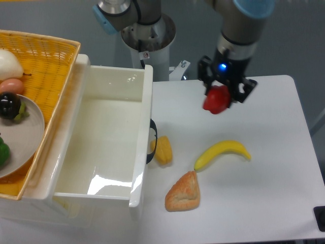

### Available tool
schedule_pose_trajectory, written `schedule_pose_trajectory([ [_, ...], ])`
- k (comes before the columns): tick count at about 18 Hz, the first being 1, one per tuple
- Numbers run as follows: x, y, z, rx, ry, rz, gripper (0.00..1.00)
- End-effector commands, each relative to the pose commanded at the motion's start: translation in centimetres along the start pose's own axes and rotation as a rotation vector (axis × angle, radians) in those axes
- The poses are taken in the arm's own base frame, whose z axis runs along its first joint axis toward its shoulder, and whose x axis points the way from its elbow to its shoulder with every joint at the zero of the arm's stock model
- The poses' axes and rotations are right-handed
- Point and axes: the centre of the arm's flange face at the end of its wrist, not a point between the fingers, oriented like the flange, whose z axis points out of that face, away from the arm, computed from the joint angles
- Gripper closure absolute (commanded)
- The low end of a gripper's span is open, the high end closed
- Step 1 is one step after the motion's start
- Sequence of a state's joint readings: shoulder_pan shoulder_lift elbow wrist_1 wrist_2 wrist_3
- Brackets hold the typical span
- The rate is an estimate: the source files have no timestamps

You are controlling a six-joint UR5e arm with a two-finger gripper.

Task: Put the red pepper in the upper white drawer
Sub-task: 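Carry the held red pepper over the open white drawer, then lower the red pepper into the drawer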

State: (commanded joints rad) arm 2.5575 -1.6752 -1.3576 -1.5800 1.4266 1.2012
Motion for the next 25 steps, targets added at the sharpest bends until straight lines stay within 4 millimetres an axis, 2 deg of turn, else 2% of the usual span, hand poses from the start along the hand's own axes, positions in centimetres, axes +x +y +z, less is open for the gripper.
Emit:
schedule_pose_trajectory([
  [3, 2.5, -2.5, -0.1, 0.005, 0.003, 0.052, 0.97],
  [8, 5.9, -6.8, 1.3, 0.011, 0.028, 0.159, 0.97],
  [11, 7.8, -8.6, 1.5, 0.02, 0.039, 0.21, 0.96],
  [14, 9.3, -10.4, 2.6, 0.014, 0.062, 0.261, 0.96],
  [18, 10.9, -12.3, 4.0, 0.019, 0.092, 0.306, 0.96],
  [22, 11.3, -13.7, 6.3, 0.009, 0.129, 0.368, 0.96],
  [25, 11.2, -14.0, 7.3, 0.015, 0.147, 0.39, 0.96],
])
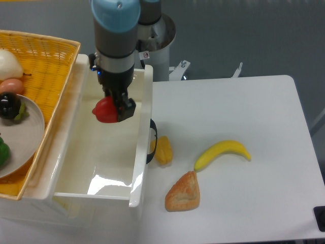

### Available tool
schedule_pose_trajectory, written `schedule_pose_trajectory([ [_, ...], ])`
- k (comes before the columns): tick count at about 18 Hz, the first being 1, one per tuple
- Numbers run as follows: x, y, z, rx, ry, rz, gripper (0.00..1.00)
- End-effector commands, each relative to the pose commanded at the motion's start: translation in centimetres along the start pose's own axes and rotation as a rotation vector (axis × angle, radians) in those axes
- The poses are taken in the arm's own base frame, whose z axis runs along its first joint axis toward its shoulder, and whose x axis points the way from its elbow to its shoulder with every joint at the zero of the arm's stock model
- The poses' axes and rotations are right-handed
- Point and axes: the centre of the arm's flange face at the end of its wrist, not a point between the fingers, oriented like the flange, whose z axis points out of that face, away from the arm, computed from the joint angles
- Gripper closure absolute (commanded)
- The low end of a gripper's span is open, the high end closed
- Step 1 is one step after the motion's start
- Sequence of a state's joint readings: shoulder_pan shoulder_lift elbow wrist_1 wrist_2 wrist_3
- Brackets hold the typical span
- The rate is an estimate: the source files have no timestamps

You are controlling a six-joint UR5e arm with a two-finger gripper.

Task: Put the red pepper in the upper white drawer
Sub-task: 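Lower the red pepper into the drawer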

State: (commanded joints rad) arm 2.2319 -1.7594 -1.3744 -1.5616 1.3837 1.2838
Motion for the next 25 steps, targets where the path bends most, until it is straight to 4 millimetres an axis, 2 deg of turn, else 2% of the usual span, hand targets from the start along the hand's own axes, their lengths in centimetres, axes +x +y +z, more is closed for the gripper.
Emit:
schedule_pose_trajectory([
  [11, -1.2, 0.2, 2.8, -0.001, 0.019, 0.004, 0.93],
  [19, -1.9, -0.4, 6.0, -0.01, 0.05, 0.012, 0.93],
  [25, -2.1, -0.2, 7.0, -0.014, 0.063, 0.013, 0.93],
])
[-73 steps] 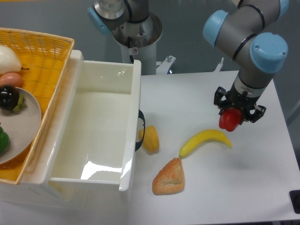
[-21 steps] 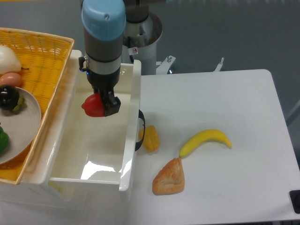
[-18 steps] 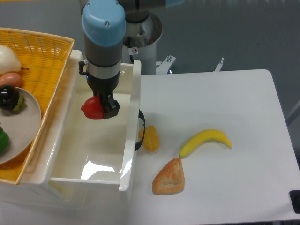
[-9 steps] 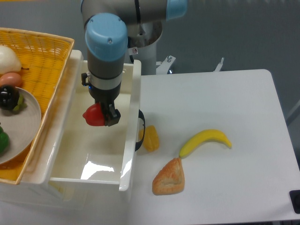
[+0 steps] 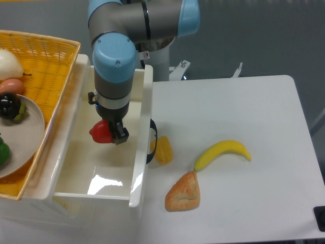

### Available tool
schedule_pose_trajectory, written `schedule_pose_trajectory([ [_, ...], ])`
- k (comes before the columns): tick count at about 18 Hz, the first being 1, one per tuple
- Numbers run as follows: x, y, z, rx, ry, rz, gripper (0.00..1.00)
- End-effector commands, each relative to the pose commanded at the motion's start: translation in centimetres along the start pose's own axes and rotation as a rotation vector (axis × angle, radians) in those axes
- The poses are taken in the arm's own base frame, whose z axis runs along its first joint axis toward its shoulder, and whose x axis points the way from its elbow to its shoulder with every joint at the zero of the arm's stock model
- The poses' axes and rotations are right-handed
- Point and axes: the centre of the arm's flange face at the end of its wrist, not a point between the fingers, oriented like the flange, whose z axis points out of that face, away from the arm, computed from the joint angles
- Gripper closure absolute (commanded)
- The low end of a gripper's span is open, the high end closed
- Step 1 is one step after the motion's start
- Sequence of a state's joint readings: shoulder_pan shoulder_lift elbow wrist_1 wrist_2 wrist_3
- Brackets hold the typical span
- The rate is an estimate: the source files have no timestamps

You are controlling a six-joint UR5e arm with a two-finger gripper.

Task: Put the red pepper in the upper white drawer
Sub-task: 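Lower the red pepper into the drawer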

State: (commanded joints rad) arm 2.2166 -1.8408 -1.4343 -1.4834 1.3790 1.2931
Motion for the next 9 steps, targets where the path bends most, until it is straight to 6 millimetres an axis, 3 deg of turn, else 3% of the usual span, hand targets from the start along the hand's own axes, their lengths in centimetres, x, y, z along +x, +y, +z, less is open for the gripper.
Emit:
schedule_pose_trajectory([
  [9, -0.1, -0.6, 1.9, -0.005, 0.009, 0.012, 0.91],
])
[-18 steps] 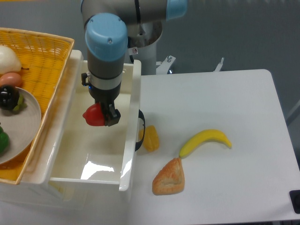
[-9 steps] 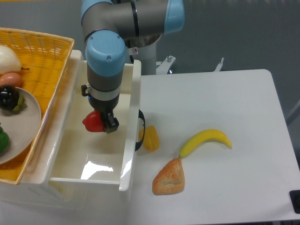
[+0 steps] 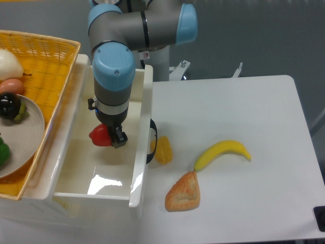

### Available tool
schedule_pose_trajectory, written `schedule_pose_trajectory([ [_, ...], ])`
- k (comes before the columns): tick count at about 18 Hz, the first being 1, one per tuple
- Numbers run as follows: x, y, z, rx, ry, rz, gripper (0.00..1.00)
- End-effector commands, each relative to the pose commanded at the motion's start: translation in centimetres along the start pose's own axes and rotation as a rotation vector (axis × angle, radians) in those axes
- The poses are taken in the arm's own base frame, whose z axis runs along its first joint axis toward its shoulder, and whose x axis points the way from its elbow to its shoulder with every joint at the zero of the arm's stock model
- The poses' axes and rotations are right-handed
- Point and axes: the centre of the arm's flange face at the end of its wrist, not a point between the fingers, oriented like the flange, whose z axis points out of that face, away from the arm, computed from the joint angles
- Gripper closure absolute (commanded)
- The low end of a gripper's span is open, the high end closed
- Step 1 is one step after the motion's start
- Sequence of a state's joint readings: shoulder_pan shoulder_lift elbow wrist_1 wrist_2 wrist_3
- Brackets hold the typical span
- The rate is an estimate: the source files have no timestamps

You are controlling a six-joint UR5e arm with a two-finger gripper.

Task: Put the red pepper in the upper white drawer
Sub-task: 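Lower the red pepper into the drawer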

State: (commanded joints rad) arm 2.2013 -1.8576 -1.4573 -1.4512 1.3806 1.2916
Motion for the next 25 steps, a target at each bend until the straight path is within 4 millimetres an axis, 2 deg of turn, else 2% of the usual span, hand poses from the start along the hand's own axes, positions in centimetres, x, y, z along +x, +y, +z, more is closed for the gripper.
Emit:
schedule_pose_trajectory([
  [3, -0.1, -0.2, 0.3, -0.001, 0.002, 0.003, 0.88],
  [6, 0.0, -0.4, 1.2, -0.006, 0.018, 0.009, 0.81],
  [8, 0.3, -0.5, 2.0, -0.01, 0.03, 0.011, 0.68],
  [11, 0.2, -0.4, 2.5, -0.006, 0.011, 0.013, 0.62],
  [13, 0.3, -0.5, 2.4, -0.005, 0.007, 0.016, 0.54],
  [16, 0.2, -0.5, 2.3, -0.006, 0.005, 0.016, 0.36],
  [17, 0.2, -0.6, 2.1, -0.003, -0.002, 0.017, 0.26],
  [22, 0.1, -0.6, 1.7, 0.001, -0.019, 0.021, 0.01],
  [25, 0.1, -0.6, 1.2, 0.004, -0.027, 0.018, 0.0],
])
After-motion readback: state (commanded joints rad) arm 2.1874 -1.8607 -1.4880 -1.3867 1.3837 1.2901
